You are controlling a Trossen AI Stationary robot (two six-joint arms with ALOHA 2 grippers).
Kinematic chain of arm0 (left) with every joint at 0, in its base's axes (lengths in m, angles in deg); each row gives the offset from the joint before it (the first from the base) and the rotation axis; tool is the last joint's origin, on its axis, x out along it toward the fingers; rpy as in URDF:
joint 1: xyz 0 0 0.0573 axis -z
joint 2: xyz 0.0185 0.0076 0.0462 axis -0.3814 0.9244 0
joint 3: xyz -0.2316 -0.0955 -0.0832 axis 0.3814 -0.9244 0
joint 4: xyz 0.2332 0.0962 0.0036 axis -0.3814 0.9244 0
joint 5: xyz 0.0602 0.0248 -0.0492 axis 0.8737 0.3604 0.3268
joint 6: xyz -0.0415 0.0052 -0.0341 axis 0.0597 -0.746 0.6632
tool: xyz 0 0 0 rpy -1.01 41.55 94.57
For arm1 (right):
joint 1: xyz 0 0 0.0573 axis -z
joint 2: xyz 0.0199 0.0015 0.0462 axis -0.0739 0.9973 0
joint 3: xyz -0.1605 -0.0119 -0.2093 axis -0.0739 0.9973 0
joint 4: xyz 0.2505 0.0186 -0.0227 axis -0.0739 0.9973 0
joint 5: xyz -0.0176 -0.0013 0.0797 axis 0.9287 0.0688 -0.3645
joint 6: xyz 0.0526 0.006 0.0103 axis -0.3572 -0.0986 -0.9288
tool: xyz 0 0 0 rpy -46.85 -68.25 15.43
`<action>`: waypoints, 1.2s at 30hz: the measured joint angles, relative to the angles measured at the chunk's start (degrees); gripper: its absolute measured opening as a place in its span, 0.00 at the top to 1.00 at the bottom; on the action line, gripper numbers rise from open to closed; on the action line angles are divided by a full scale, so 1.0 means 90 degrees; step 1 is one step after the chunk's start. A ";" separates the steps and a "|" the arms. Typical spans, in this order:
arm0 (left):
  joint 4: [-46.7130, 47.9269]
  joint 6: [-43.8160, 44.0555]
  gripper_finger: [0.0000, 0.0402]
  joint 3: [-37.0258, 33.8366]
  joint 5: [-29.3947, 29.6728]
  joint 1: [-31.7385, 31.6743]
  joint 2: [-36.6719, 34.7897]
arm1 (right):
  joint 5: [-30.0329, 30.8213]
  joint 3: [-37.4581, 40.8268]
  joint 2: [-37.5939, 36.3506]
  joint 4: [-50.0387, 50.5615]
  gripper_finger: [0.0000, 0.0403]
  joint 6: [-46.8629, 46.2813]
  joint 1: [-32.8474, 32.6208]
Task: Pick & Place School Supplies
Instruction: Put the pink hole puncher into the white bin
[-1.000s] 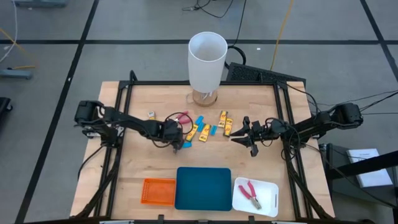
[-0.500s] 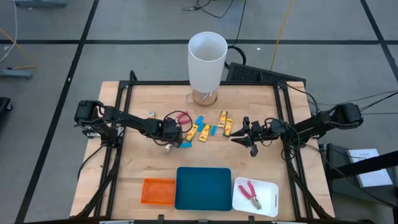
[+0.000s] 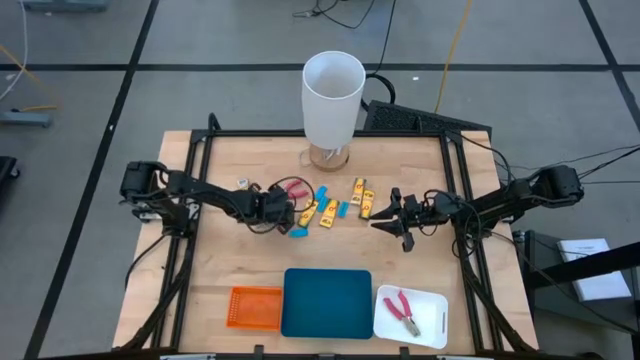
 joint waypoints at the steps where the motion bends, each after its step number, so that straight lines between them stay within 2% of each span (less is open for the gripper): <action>1: 0.0050 -0.0068 0.86 0.0000 0.0048 0.0011 -0.0030 | -0.0001 0.0000 0.0000 0.0009 0.77 0.0000 -0.0001; 6: 0.0264 -0.0194 0.90 0.0004 0.0380 -0.0045 -0.0221 | 0.0001 0.0000 0.0000 0.0064 0.77 -0.0012 -0.0001; 13: 0.0715 -0.0247 0.83 0.0005 0.1139 -0.0026 -0.1026 | 0.0000 -0.0005 0.0002 0.0202 0.77 -0.0095 -0.0001; 17: 0.0679 -0.0845 0.89 0.0000 0.1236 0.0030 -0.1658 | 0.0001 -0.0005 0.0002 0.0336 0.77 -0.0165 -0.0001; 22: 0.0148 -0.1916 0.90 -0.0031 0.1410 0.0275 -0.2388 | 0.0001 -0.0005 0.0002 0.0426 0.77 -0.0165 -0.0001; 25: -0.0815 -0.2544 0.88 -0.0316 0.1373 0.0370 -0.2791 | 0.0001 -0.0005 0.0002 0.0439 0.77 -0.0165 -0.0001; 30: -0.2572 -0.3191 0.90 -0.1450 0.0797 0.0337 -0.3513 | 0.0001 -0.0005 0.0002 0.0447 0.77 -0.0163 -0.0001; 34: -0.4816 -0.3589 0.90 -0.2638 -0.0071 0.0085 -0.4052 | 0.0144 -0.0002 0.0002 0.0397 0.77 -0.0117 -0.0001; 36: -0.6271 -0.3784 0.90 -0.3162 -0.0743 -0.0072 -0.4206 | 0.0282 -0.0005 0.0002 0.0394 0.77 -0.0110 -0.0001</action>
